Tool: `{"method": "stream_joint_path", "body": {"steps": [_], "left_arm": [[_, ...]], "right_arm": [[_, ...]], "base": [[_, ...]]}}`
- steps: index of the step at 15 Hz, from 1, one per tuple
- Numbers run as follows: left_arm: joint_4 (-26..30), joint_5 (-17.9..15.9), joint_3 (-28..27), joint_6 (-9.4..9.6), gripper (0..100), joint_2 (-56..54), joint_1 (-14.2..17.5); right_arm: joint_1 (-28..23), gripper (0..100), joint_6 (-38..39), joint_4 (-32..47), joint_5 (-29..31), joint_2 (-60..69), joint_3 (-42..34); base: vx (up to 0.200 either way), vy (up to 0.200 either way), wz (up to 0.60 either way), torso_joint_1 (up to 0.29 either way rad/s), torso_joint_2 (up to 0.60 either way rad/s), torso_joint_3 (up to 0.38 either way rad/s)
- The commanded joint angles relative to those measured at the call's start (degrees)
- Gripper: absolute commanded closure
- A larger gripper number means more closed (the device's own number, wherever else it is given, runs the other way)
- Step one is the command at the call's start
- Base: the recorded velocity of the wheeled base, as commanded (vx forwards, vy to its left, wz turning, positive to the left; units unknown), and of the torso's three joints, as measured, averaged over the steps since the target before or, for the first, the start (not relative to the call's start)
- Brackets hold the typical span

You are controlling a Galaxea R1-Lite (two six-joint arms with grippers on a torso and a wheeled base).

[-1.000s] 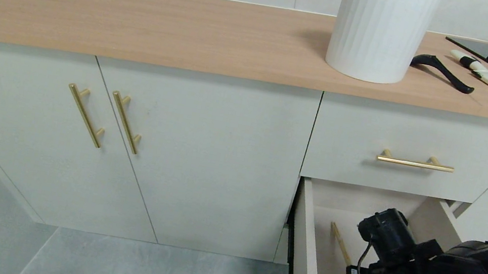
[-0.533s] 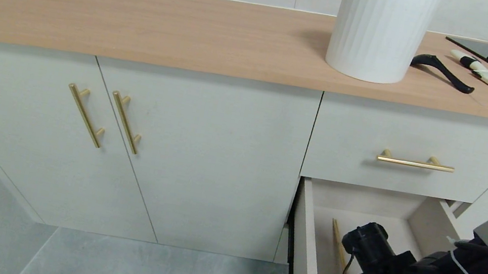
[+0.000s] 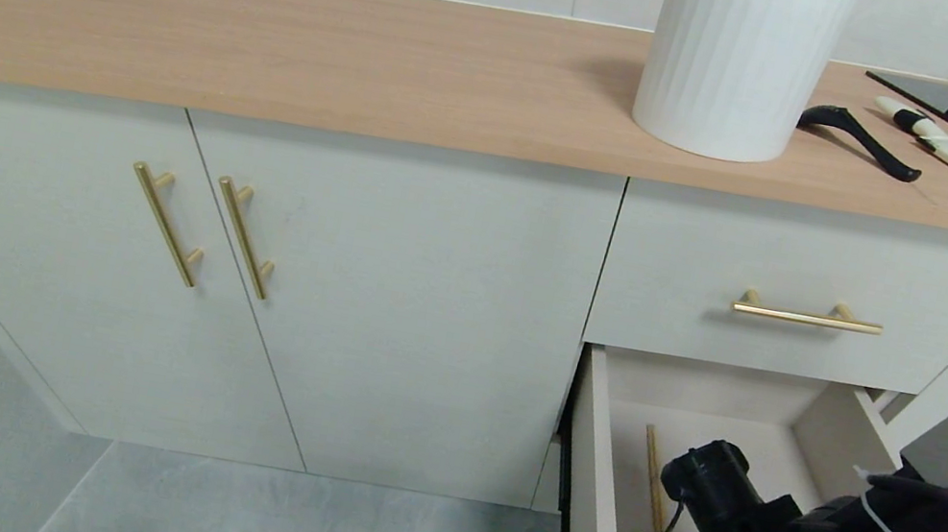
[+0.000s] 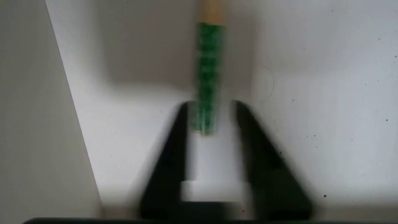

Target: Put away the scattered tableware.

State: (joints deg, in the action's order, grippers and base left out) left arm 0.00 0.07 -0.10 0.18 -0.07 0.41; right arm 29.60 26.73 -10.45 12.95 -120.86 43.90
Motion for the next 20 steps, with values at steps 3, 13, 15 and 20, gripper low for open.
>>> {"method": "stream_joint_path", "body": {"steps": [3,13,15,20], "left_arm": [[0.0,0.0,0.0,-0.01,0,0.1,0.0],[0.0,0.0,0.0,-0.01,0,0.1,0.0],[0.0,0.0,0.0,-0.01,0,0.1,0.0],[0.0,0.0,0.0,-0.01,0,0.1,0.0]], "right_arm": [[0.0,0,0.0,0.0,0.1,0.5,0.0],[-5.9,0,-4.9,28.7,-2.8,36.5,9.1],[-8.3,0,-4.9,37.3,-4.2,41.3,14.5],[-12.5,0,-9.0,39.5,-6.2,46.5,16.3]], "base": [[0.000,0.000,0.00,0.000,0.00,0.000],[0.000,0.000,0.00,0.000,0.00,0.000],[0.000,0.000,0.00,0.000,0.00,0.000],[0.000,0.000,0.00,0.000,0.00,0.000]]}}
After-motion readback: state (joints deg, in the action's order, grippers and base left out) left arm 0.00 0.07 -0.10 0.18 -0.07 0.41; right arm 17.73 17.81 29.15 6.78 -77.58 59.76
